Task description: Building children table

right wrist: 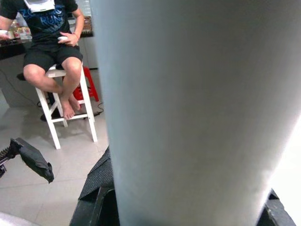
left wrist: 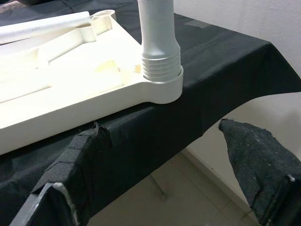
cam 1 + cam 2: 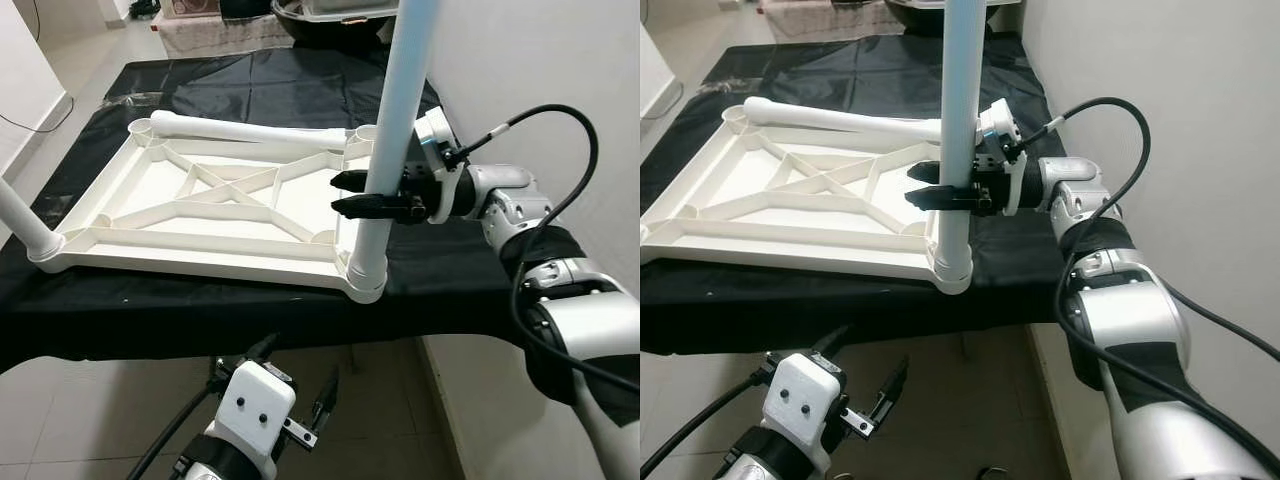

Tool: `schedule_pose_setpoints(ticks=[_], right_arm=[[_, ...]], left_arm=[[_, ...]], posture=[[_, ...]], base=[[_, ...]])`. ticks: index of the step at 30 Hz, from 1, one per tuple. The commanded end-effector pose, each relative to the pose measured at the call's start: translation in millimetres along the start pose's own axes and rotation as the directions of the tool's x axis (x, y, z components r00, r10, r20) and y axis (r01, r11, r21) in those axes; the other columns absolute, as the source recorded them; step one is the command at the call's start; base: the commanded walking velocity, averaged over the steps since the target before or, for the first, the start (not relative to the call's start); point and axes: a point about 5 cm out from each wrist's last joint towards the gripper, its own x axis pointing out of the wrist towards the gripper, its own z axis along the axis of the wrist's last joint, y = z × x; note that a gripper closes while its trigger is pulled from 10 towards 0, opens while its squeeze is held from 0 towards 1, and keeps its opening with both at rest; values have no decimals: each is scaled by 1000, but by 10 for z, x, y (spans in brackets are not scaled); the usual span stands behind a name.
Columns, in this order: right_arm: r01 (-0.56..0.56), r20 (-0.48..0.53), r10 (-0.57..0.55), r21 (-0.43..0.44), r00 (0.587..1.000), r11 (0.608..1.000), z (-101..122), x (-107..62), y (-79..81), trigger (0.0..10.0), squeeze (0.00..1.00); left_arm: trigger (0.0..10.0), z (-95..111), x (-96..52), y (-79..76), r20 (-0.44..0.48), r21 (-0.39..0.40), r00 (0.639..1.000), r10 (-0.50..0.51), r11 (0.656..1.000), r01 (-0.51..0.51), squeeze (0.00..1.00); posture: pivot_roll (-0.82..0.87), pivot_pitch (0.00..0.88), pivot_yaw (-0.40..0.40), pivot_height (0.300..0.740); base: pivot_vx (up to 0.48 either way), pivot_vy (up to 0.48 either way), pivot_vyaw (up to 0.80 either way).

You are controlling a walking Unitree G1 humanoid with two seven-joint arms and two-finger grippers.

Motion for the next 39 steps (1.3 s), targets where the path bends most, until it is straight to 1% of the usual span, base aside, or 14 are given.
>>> schedule_pose_setpoints(ticks=[1,5,13,21,23,25,27,29,30,31,32,35,38,39], right_arm=[[-40,-52,46,117,998,992,-306,43,83,10000,0],[-90,-87,98,89,991,992,-338,158,114,10000,0],[-152,-80,154,26,985,988,-287,378,130,10000,0],[-177,-100,177,8,979,984,-274,463,136,10000,0],[-107,-108,107,8,988,994,-295,484,101,10000,0],[20,-121,-20,2,993,1000,-338,492,48,10000,0],[69,-120,-68,1,990,998,-357,484,29,10000,0],[201,-142,-200,-7,970,980,-413,444,-25,10000,0],[201,-142,-200,-7,970,980,-413,444,-25,10000,0],[358,-149,-357,-23,922,934,-471,366,-87,10000,0],[358,-149,-357,-23,922,934,-471,366,-87,10000,0],[472,-118,-472,-32,874,881,-516,274,-120,10000,0],[495,-110,-496,-35,862,868,-528,252,-124,10000,0],[578,-121,-576,-21,808,816,-576,208,-152,10000,0]], left_arm=[[10000,-61,-7,-22,-29,-4,1000,-3,1000,3,0],[10000,-62,-13,-28,-31,-4,1000,-7,1000,7,0],[10000,-30,-44,-33,-30,-10,999,-12,1000,12,0],[10000,-23,-78,-37,-38,-13,999,-12,1000,11,0],[10000,-25,-86,-38,-44,-15,999,-11,1000,11,0],[10000,-27,-89,-40,-46,-16,999,-11,1000,11,0],[10000,-31,-84,-42,-46,-16,999,-11,1000,11,0],[10000,-36,-74,-40,-45,-16,999,-9,1000,9,0],[10000,-36,-74,-40,-45,-16,999,-9,1000,9,0],[10000,-39,-58,-30,-42,-16,999,-7,1000,7,0],[10000,-39,-58,-30,-42,-16,999,-7,1000,7,0],[10000,-49,-38,-18,-39,-16,999,-3,1000,3,0],[10000,-54,-30,-12,-39,-16,999,-1,1000,1,0],[10000,-57,-19,0,-35,-14,999,5,1000,-5,0]], posture=[[144,212,11,740],[142,209,15,740],[173,223,20,740],[180,237,24,740],[180,240,25,740],[174,244,25,740],[171,243,22,740],[166,238,25,740],[166,238,25,740],[159,234,30,740],[159,234,30,740],[153,227,31,740],[152,224,30,740],[151,223,28,740]], base=[[0,0,0],[0,0,0],[0,0,0],[0,0,0],[0,0,0],[0,0,0],[0,0,0],[0,0,0],[0,0,0],[0,0,0],[0,0,0],[0,0,0],[0,0,0],[0,0,0]])
